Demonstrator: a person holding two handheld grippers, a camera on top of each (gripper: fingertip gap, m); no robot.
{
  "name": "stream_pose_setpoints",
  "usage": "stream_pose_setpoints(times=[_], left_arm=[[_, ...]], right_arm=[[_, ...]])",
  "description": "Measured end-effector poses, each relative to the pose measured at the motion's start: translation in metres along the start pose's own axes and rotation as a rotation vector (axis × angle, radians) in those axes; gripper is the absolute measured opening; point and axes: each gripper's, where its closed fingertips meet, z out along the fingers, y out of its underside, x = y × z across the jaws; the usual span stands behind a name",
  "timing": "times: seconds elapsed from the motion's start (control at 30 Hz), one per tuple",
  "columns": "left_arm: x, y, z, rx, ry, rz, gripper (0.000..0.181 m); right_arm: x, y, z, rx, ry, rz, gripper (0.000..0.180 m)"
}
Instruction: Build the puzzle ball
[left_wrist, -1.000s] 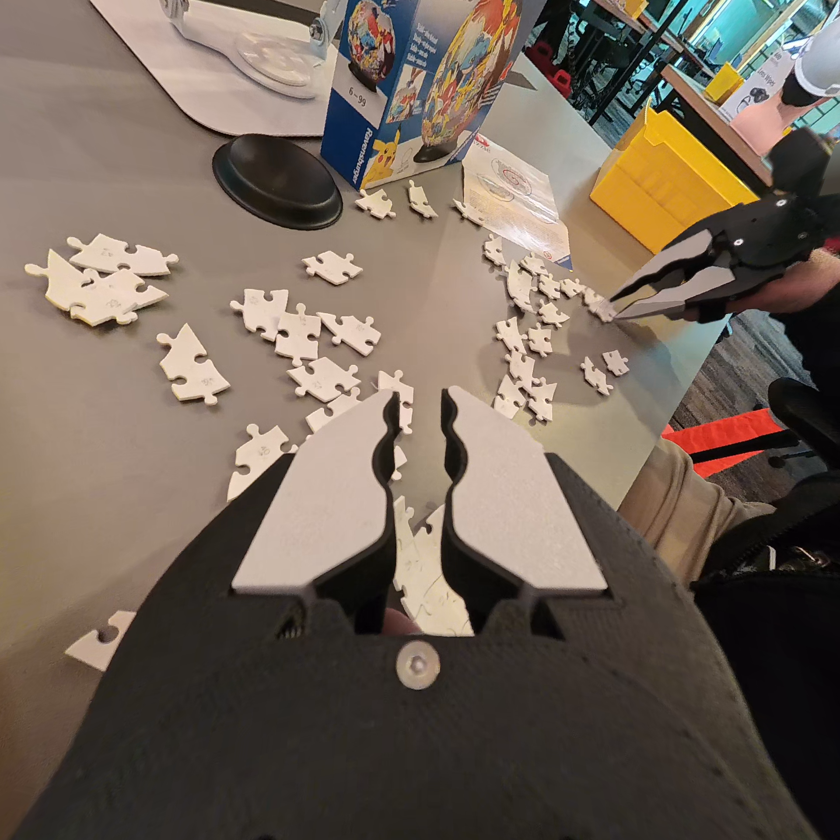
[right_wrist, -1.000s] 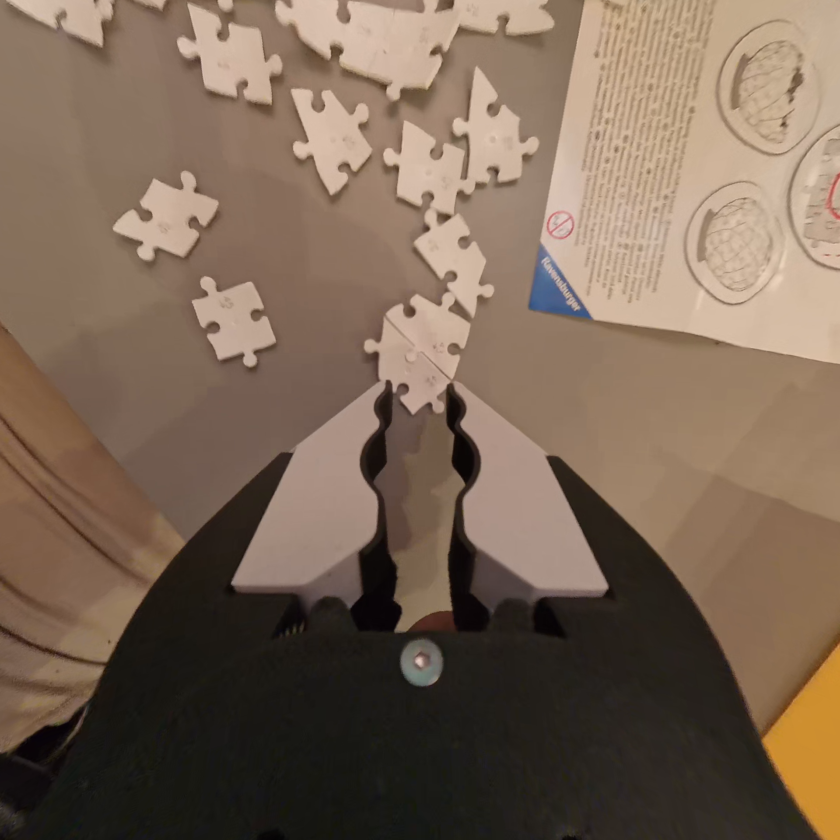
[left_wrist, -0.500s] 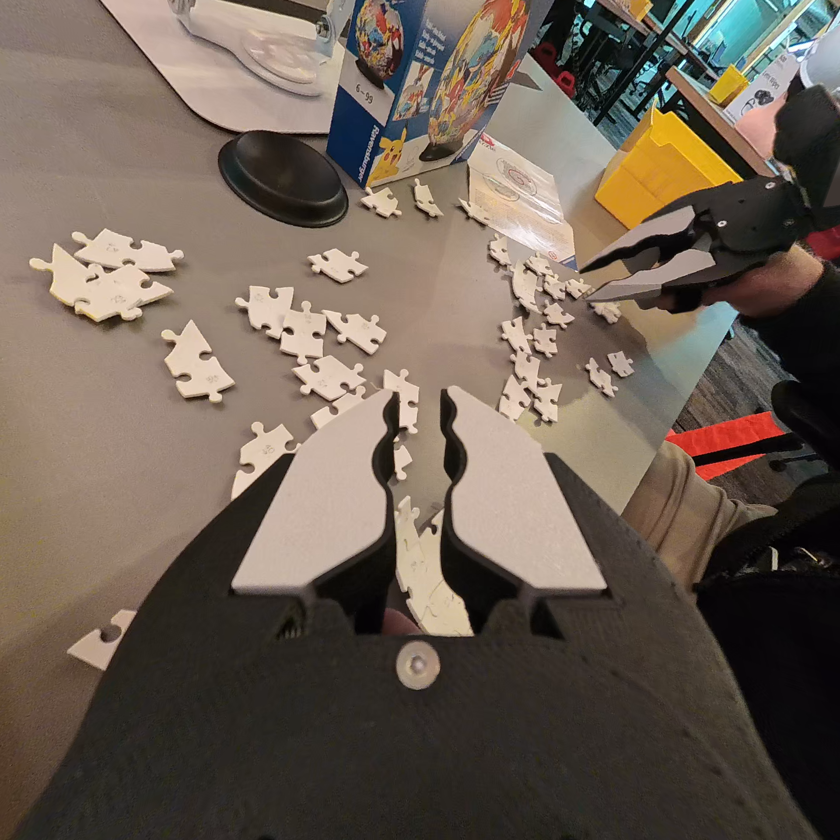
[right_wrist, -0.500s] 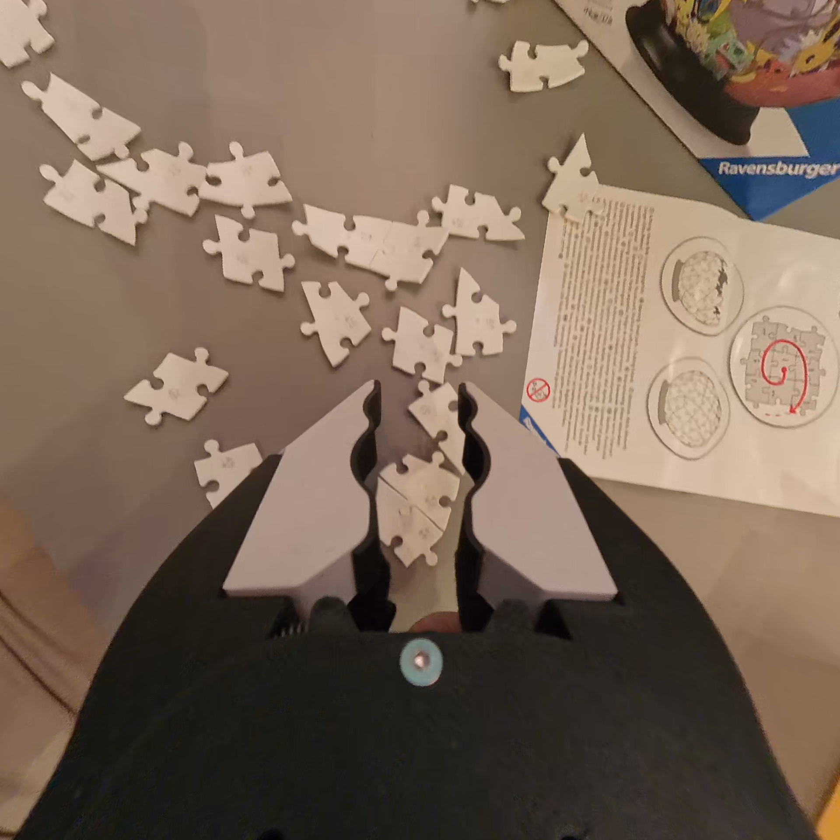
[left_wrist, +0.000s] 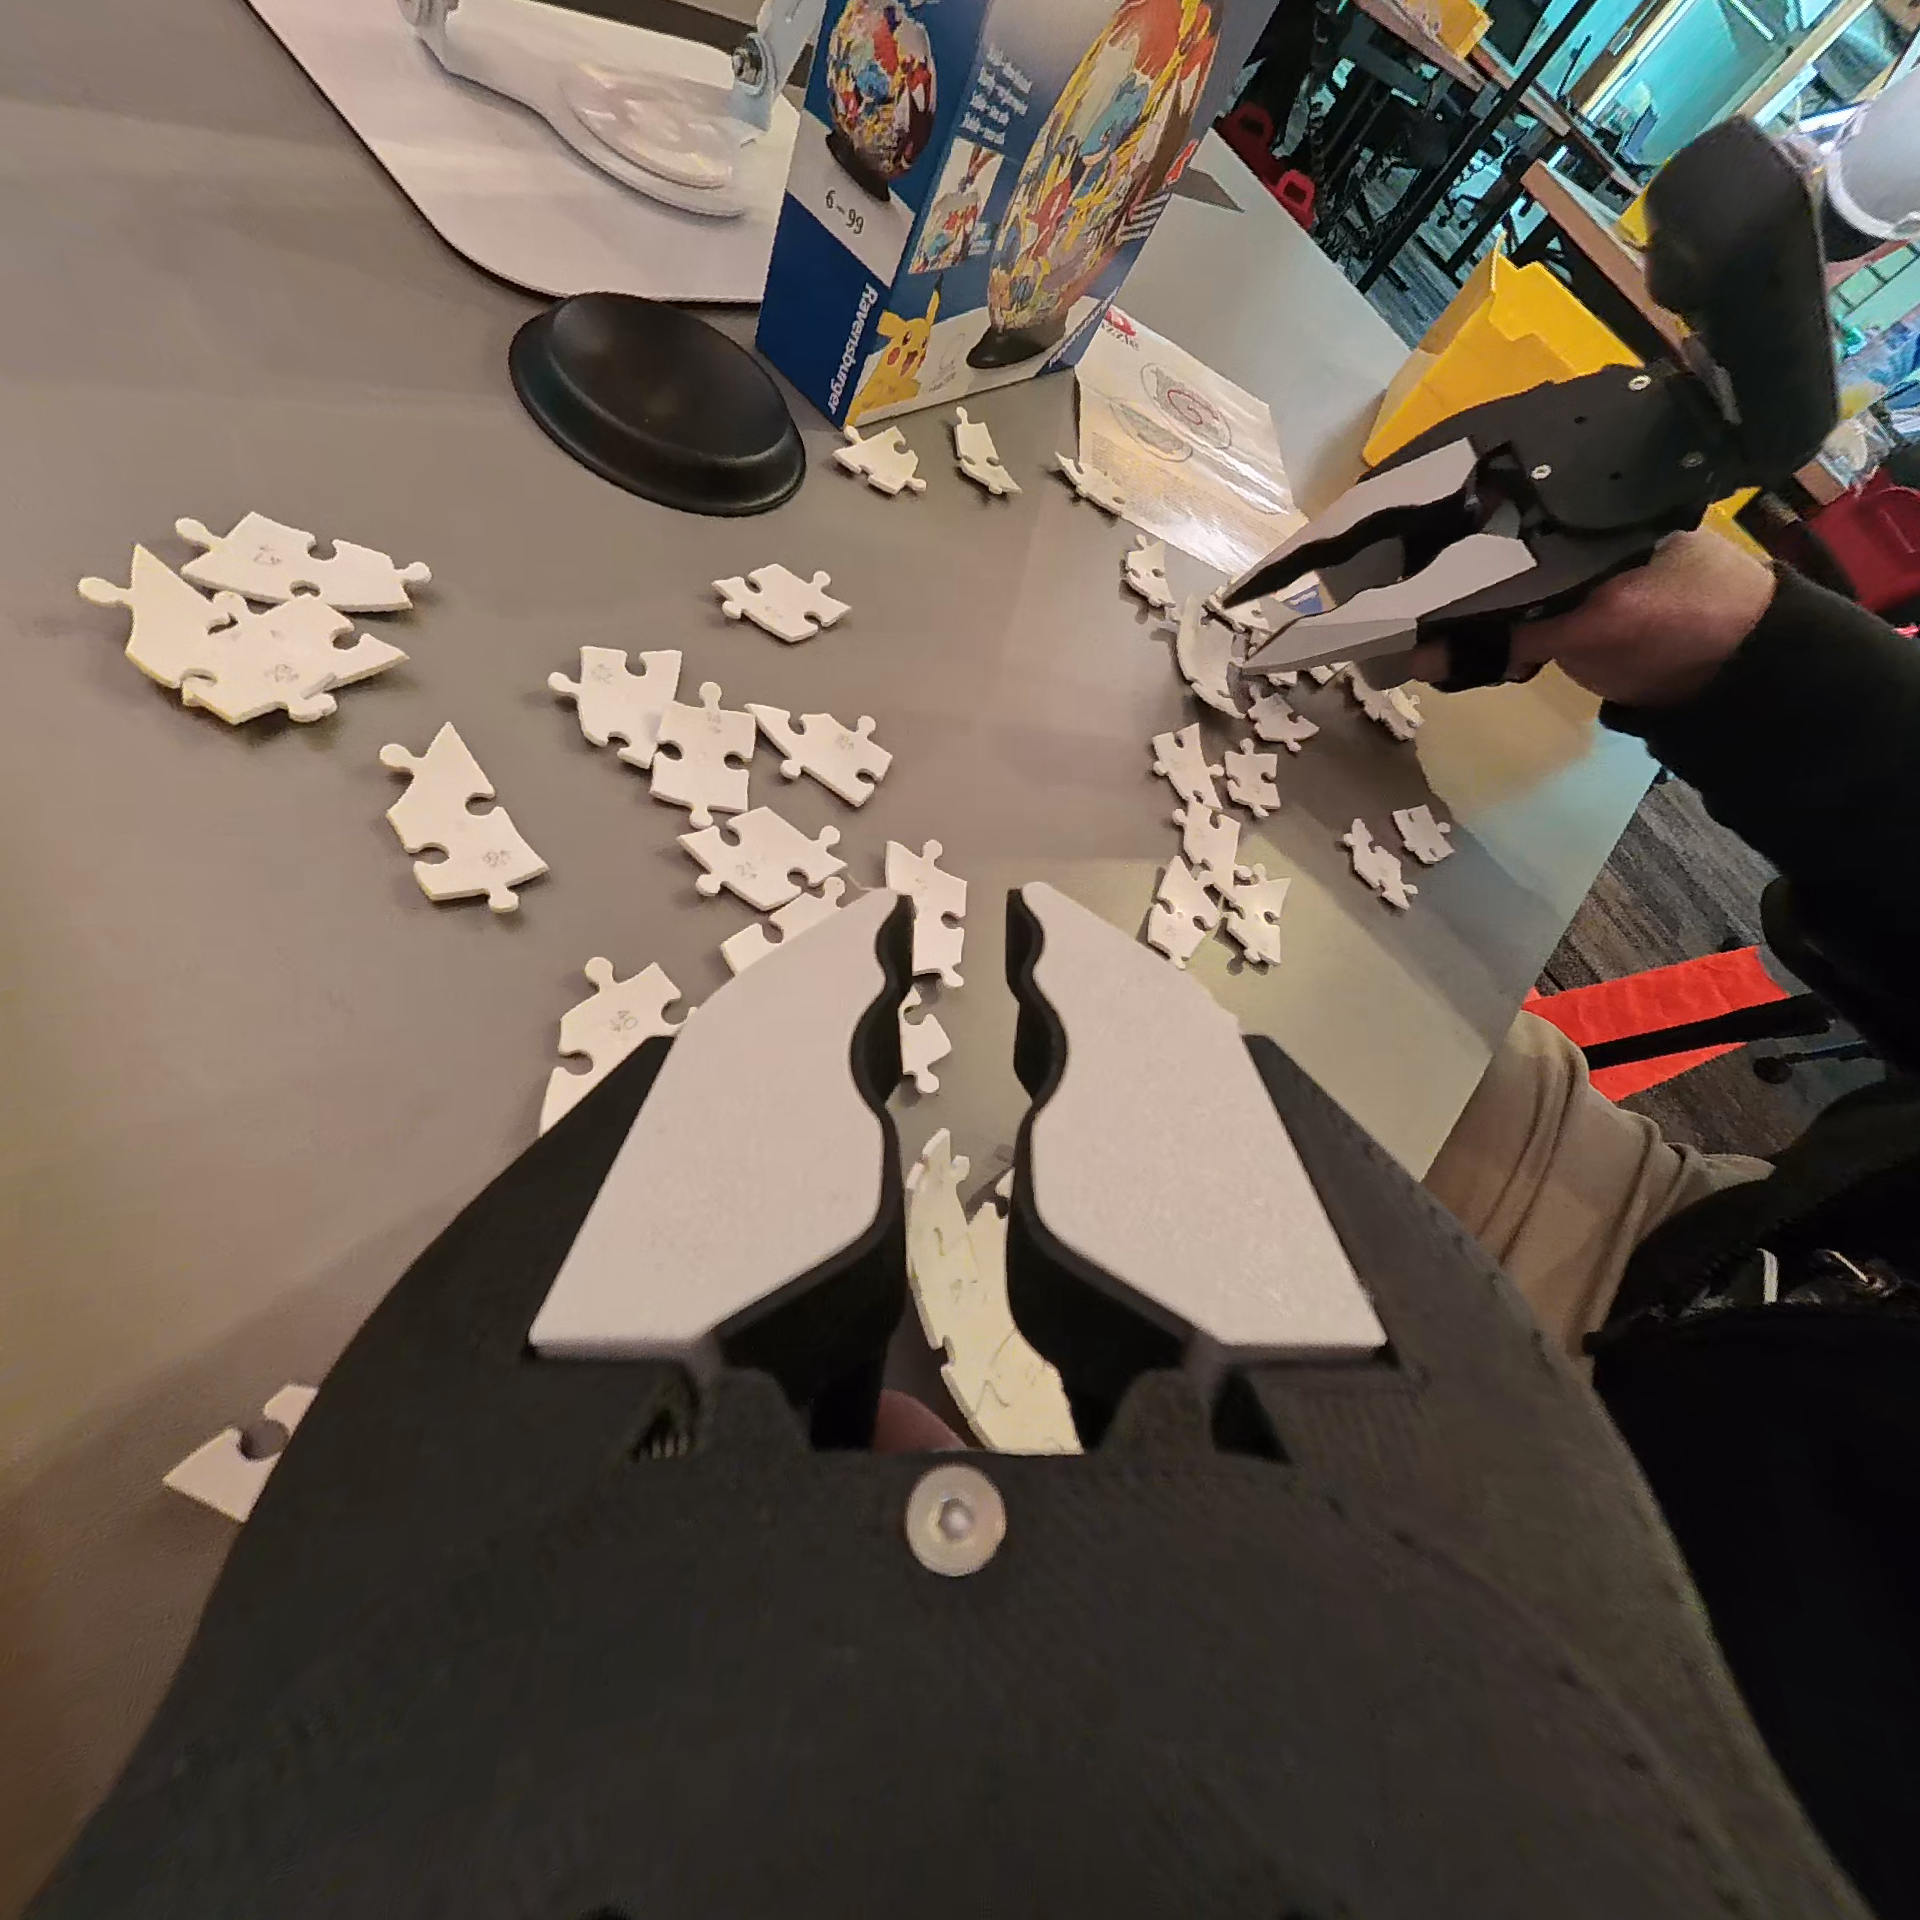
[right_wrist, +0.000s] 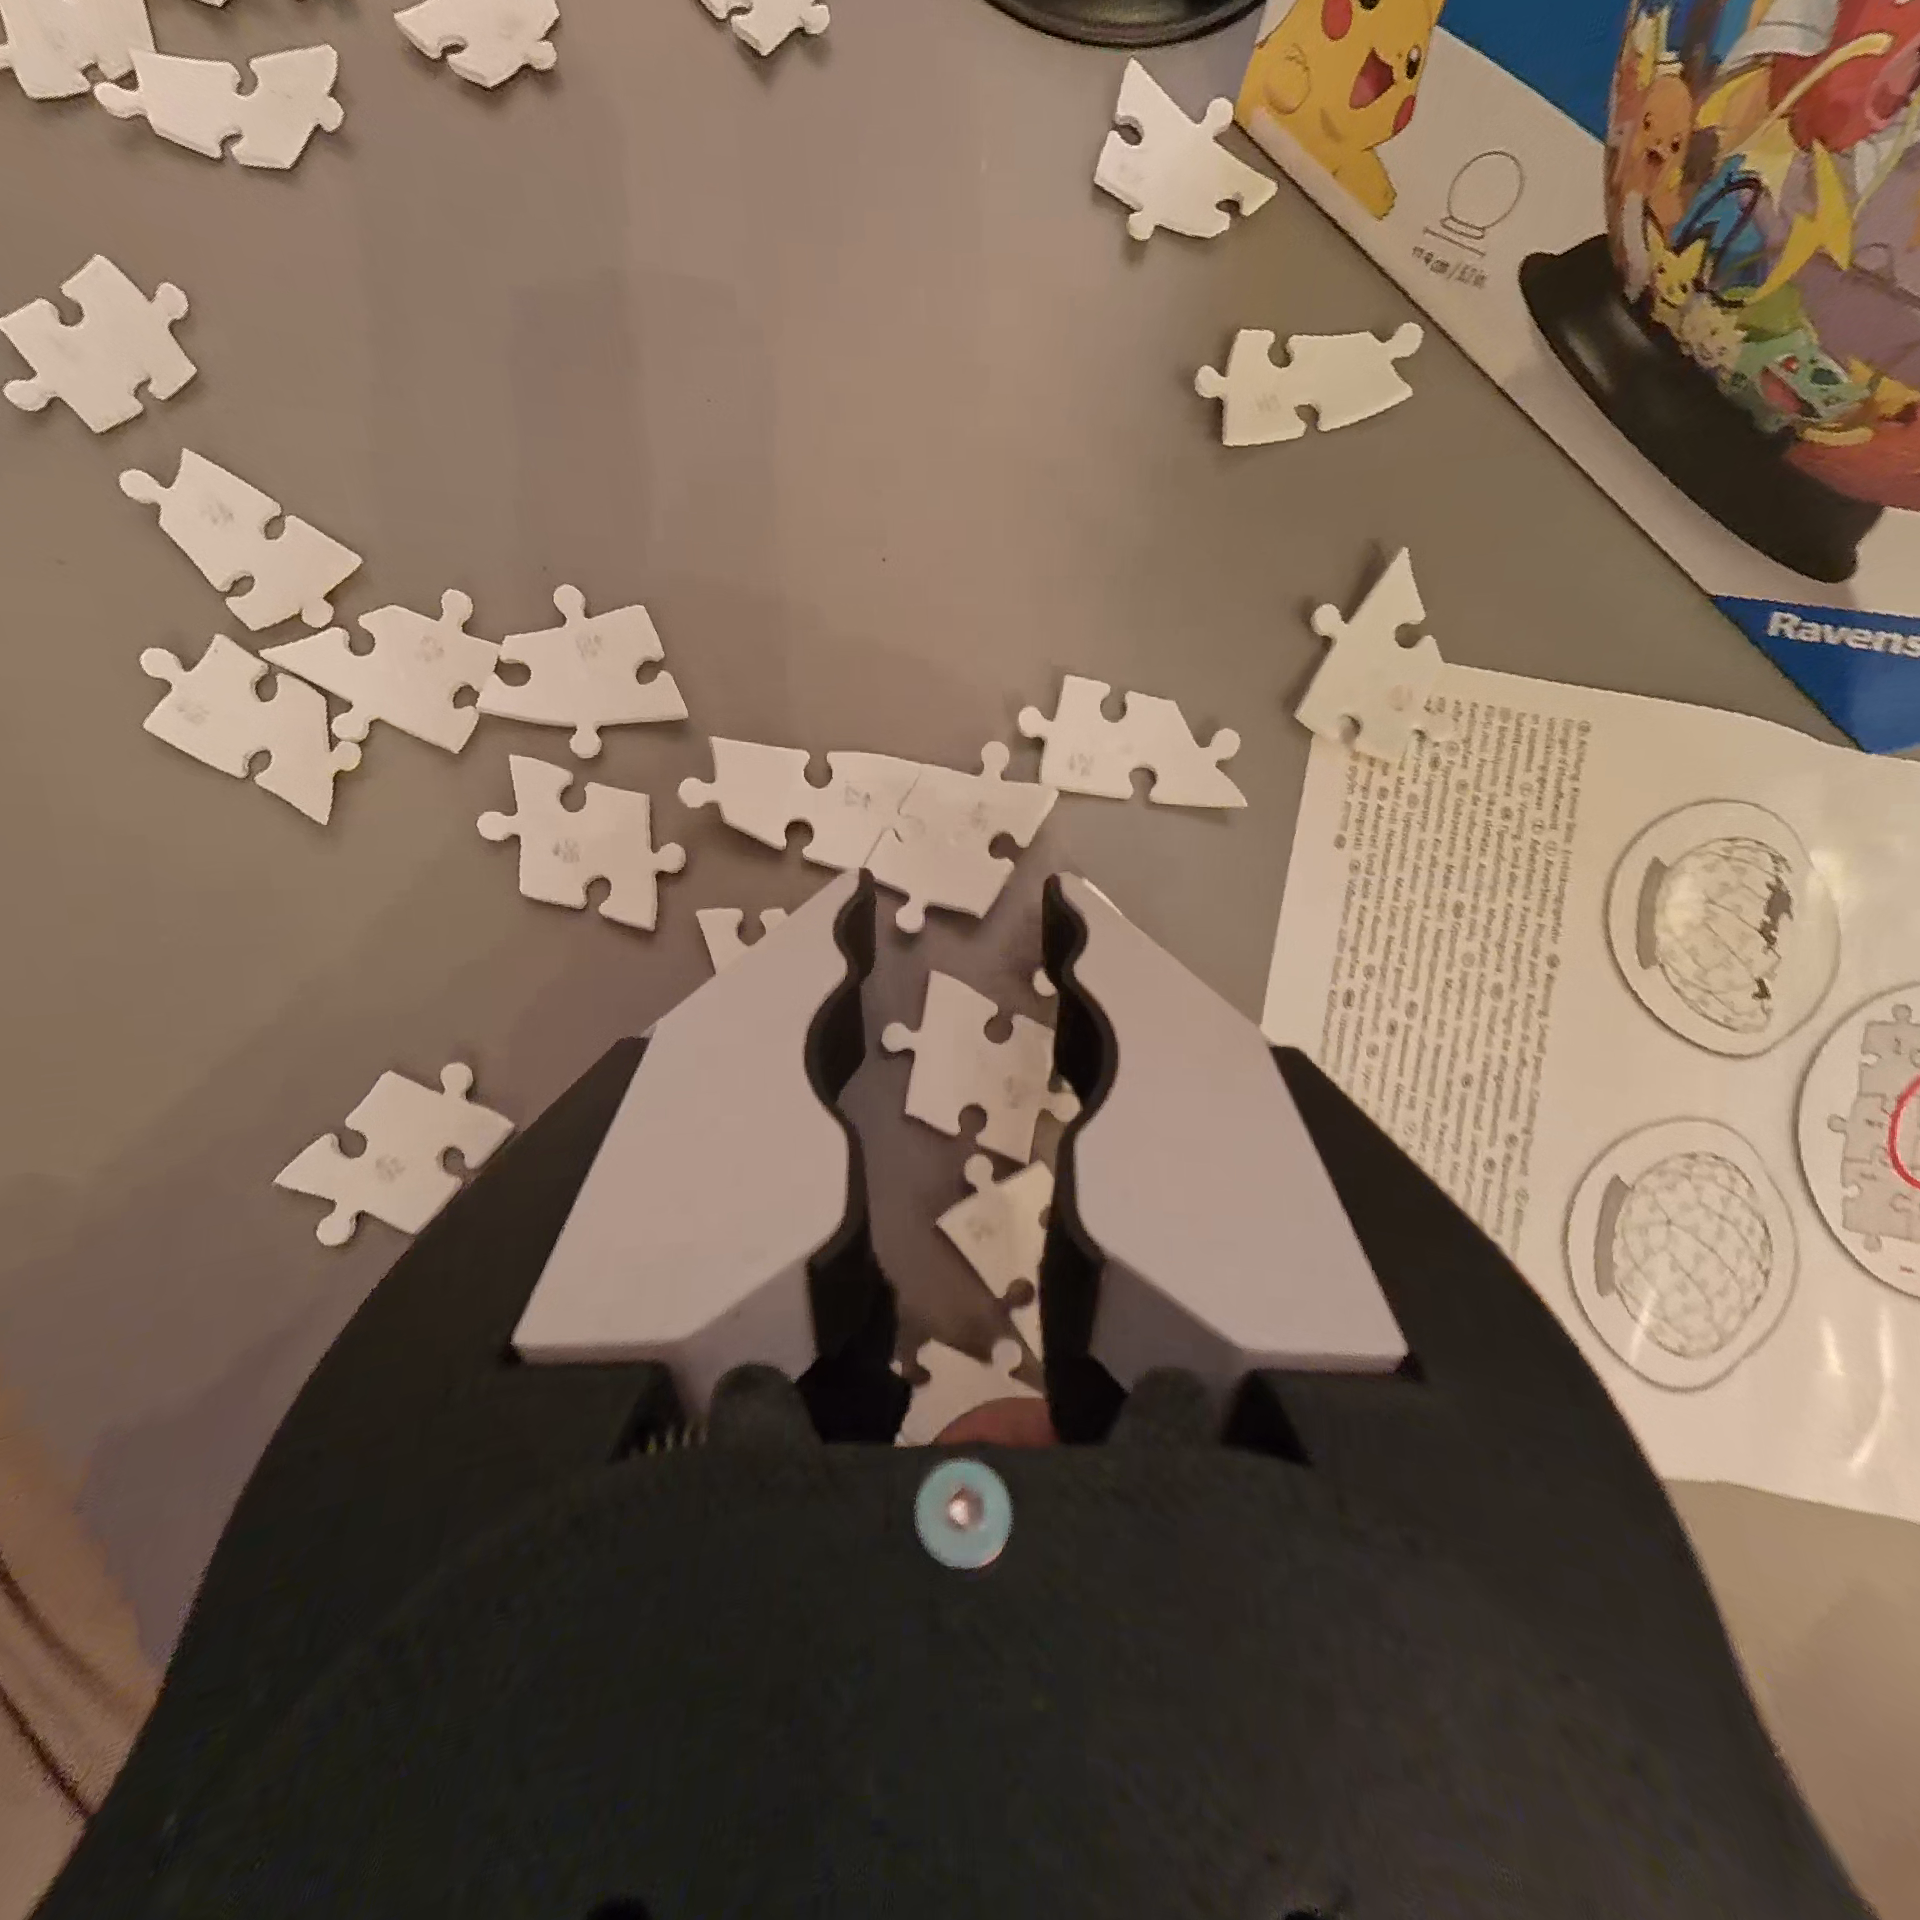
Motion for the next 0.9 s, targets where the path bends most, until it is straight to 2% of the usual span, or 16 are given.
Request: stream_pose_setpoints(times=[0.23, 0.6, 0.9], left_arm=[[0.000, 0.001, 0.000, -0.001, 0.001, 0.000, 0.017], [0.000, 0.001, 0.001, -0.002, -0.001, 0.000, 0.017], [-0.001, 0.001, 0.001, 0.002, -0.002, -0.001, 0.017]], right_arm=[[-0.001, 0.000, 0.008, -0.010, -0.020, 0.016, 0.019], [-0.003, -0.003, 0.010, 0.000, -0.034, 0.015, 0.018], [-0.003, -0.029, 0.028, 0.001, -0.031, -0.052, 0.015]])
